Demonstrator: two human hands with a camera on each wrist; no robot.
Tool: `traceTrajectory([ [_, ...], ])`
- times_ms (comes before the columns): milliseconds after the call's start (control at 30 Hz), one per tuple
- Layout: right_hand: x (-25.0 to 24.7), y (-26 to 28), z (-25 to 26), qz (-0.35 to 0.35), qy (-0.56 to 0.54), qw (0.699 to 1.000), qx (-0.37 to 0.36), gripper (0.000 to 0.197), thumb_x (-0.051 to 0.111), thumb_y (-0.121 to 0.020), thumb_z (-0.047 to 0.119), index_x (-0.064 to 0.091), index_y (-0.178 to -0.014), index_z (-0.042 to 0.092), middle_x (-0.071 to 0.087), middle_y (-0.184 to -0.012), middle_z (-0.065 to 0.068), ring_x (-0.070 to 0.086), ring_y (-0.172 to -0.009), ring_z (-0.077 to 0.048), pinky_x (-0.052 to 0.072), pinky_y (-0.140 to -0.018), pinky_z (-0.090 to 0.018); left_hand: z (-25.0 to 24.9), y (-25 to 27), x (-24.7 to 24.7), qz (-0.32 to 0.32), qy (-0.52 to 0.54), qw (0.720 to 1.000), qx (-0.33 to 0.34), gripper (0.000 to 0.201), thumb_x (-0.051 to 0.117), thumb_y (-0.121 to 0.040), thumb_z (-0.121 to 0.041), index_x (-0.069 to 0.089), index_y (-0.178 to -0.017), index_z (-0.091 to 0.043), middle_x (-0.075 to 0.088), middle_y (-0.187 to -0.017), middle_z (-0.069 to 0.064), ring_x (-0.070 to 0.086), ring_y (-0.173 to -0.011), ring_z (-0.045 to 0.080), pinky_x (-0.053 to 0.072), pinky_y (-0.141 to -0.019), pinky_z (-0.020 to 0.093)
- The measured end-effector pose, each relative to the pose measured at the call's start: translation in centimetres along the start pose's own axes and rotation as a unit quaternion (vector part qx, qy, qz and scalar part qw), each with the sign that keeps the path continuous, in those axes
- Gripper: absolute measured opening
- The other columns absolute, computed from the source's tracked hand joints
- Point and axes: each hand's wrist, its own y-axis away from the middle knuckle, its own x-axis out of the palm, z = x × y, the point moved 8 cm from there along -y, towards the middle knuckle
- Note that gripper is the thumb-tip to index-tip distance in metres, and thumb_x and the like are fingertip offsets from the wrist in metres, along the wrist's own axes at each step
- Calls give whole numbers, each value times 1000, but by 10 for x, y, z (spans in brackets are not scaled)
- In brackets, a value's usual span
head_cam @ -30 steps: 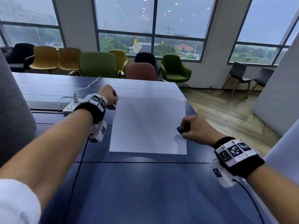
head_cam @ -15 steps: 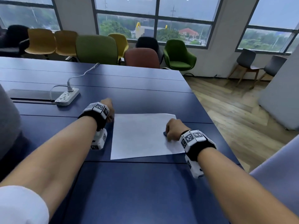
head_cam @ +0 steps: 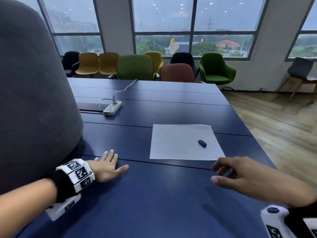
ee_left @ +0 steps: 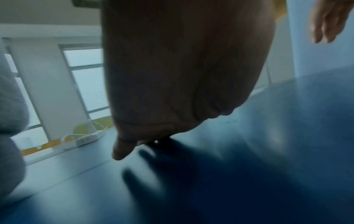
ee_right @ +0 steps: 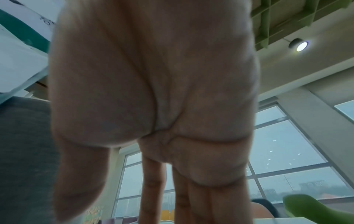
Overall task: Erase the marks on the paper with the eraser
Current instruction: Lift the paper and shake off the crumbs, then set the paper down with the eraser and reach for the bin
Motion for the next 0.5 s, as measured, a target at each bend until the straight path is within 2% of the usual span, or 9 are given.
traceTrajectory([
  [100, 17, 26, -3, 4, -17, 1000, -3, 81, 32, -45, 100, 57, -99, 45, 64, -99, 15, 62, -88, 4, 50, -79, -13, -27, 18, 20, 10, 2, 1000, 2, 104, 14, -86, -79, -19, -151, -5, -28, -157, 16, -23, -146, 26, -3, -120, 46],
  [167, 31, 40, -9, 2, -26, 1000, 4, 90, 23, -35, 104, 55, -97, 48, 63, -99, 17, 60, -91, 7, 49, -79, -12, -54, 27, 27, 13, -8, 1000, 8, 113, 12, -78, -86, -21, -150, -6, -31, -155, 19, -26, -145, 30, -7, -119, 46],
  [233, 45, 50, -8, 7, -40, 999, 3, 91, 22, -34, 104, 55, -98, 49, 62, -99, 17, 58, -94, 10, 48, -79, -10, -88, 40, 32, 13, -22, 999, 42, 119, 7, -70, -91, -23, -150, -8, -34, -153, 19, -29, -143, 30, -9, -119, 48],
  [333, 63, 58, 7, 4, -85, 996, -18, 91, 29, -33, 105, 59, -96, 47, 67, -97, 13, 60, -96, 11, 49, -83, -10, -151, 62, 42, 23, -15, 991, 134, 107, 13, -82, -85, -23, -151, -12, -36, -152, 15, -33, -141, 27, -13, -117, 51],
  [400, 71, 61, 15, -17, -134, 990, -38, 88, 37, -35, 103, 64, -93, 44, 72, -93, 10, 65, -92, 8, 51, -83, -11, -183, 80, 41, 46, 21, 979, 196, 96, 12, -89, -77, -18, -153, -11, -31, -156, 11, -28, -144, 22, -12, -118, 47],
  [467, 76, 66, 17, -45, -171, 983, -52, 82, 42, -38, 102, 69, -88, 43, 73, -89, 14, 67, -88, 6, 53, -81, -14, -187, 94, 31, 63, 67, 968, 231, 90, 13, -94, -70, -15, -153, -9, -26, -159, 8, -22, -146, 17, -7, -120, 42],
  [500, 77, 69, 16, -62, -182, 980, -52, 80, 42, -39, 102, 67, -90, 45, 72, -88, 20, 68, -87, 5, 53, -81, -14, -175, 97, 25, 55, 83, 970, 222, 90, 15, -95, -69, -16, -153, -7, -25, -159, 8, -20, -147, 17, -4, -121, 42],
])
